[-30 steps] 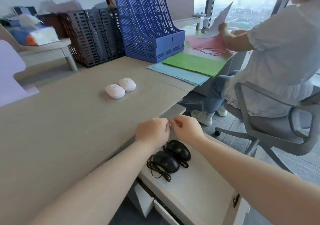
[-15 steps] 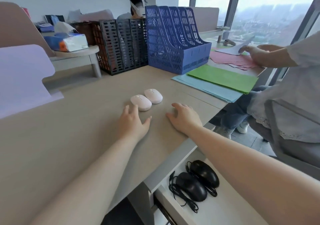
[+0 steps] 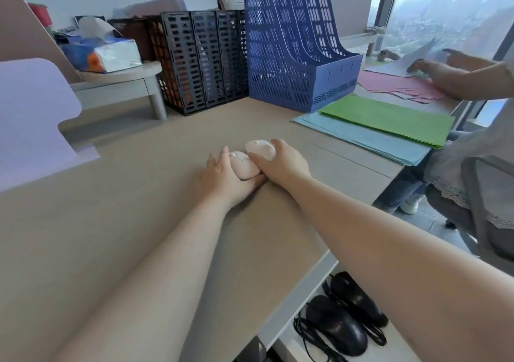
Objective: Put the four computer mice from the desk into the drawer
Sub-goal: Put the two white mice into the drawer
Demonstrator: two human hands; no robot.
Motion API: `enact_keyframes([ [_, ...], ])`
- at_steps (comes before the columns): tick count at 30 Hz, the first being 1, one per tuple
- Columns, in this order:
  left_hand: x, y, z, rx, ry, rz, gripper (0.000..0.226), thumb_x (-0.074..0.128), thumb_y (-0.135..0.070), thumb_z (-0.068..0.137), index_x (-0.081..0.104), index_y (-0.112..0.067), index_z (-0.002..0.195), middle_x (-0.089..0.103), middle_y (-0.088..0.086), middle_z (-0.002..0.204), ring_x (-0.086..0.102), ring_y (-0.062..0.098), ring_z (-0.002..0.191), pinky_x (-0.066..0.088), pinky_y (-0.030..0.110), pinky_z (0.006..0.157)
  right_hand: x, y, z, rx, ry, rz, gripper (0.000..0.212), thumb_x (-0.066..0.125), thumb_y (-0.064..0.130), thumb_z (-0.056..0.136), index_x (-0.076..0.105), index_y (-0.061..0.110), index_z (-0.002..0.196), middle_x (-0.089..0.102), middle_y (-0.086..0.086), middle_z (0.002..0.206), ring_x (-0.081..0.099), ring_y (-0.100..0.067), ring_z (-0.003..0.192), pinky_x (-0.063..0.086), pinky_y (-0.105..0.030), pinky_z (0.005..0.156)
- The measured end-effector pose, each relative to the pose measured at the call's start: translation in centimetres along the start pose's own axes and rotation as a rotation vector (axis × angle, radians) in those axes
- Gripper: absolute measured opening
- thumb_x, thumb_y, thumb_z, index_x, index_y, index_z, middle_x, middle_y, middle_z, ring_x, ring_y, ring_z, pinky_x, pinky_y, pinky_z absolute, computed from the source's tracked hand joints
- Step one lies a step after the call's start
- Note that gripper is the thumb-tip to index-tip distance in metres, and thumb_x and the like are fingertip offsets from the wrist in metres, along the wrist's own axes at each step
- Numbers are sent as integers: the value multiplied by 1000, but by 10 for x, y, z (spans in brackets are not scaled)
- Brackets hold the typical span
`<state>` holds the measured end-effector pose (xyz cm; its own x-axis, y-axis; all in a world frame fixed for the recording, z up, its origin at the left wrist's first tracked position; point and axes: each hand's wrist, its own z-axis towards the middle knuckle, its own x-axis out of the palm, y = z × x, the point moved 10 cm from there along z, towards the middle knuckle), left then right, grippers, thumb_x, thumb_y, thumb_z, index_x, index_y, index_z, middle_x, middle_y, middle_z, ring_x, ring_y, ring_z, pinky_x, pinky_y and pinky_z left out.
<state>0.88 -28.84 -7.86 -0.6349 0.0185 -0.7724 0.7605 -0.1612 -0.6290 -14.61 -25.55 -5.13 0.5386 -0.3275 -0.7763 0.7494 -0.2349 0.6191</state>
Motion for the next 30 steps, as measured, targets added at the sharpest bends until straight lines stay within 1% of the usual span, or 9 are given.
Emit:
enact_keyframes([
  [4,-2,-8,-1,2,20,84,119,66,-76,54,18,-22,148,34,2,152,34,24,139,31,42,111,1,-10,8,57,-23,11,55,55,53,79,55,15,118,64,-6,122,56,-31,116,43,-36,86],
  [8,-7,-12,-7,3,-5,165,123,63,-80,51,21,-17,148,35,6,150,30,25,140,29,41,111,-4,-15,6,38,-52,1,39,61,45,76,59,17,102,65,-4,104,59,-30,111,40,-30,73],
  [12,-13,-12,-19,4,-32,184,112,66,-79,48,39,-15,136,44,7,139,38,27,132,35,39,105,-6,-14,-2,2,-14,-27,31,63,44,74,55,17,87,59,-3,89,60,-30,102,34,-27,62],
  [17,-15,-18,-44,6,-36,161,103,71,-75,48,45,-14,127,47,7,133,42,26,127,38,38,102,-14,-19,-30,12,2,-11,29,59,46,78,53,17,80,57,-2,82,60,-32,97,34,-28,67],
  [20,-16,-28,-70,20,-59,116,107,74,-72,47,42,-14,131,46,7,134,41,26,128,36,36,104,-26,-29,-55,26,-10,41,33,59,46,80,60,16,94,68,-8,100,59,-33,107,38,-31,70],
  [22,-13,-37,-91,42,-52,89,114,76,-71,48,36,-13,138,42,7,139,38,25,131,33,34,107,-39,-37,-78,51,2,91,47,62,41,81,58,14,120,64,-10,122,53,-32,120,44,-35,86],
  [24,-7,-49,-114,73,-38,79,116,76,-69,49,33,-12,140,40,6,141,36,24,132,32,33,108,-54,-50,-101,84,-4,128,60,64,33,83,47,10,136,57,-10,136,48,-30,129,41,-34,99],
  [27,5,-70,-151,118,-15,57,116,77,-67,53,29,-12,143,36,4,144,34,23,133,30,32,108,-75,-75,-138,121,-32,171,71,64,34,84,35,15,146,49,-6,145,43,-25,134,37,-32,106],
  [30,18,-92,-183,174,-4,76,109,78,-60,58,29,-12,142,35,5,143,33,24,132,31,32,107,-92,-105,-173,138,-74,196,72,64,40,85,34,20,146,48,-2,145,43,-22,134,35,-32,107],
])
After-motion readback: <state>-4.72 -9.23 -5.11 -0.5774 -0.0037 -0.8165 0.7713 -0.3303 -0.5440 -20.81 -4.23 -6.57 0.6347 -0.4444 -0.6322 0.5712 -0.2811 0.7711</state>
